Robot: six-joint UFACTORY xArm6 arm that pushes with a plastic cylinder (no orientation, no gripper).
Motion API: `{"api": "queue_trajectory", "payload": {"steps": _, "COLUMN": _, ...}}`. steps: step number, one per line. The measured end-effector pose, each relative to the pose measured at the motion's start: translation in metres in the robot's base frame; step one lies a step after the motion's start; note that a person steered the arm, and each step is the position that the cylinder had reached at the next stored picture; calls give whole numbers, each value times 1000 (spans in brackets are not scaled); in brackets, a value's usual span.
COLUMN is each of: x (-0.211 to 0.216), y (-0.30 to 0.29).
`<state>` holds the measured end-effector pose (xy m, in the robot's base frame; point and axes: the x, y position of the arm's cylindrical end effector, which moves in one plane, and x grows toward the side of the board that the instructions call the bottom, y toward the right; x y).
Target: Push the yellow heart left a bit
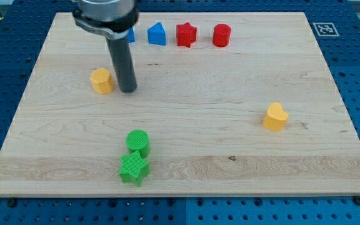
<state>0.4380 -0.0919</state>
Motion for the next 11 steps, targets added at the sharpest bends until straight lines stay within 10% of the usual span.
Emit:
{"api": "queue_trajectory", "payload": {"steps": 4, "x": 124, "y": 291}}
{"api": "queue_trajectory", "payload": {"steps": 11, "x": 52, "y": 170}}
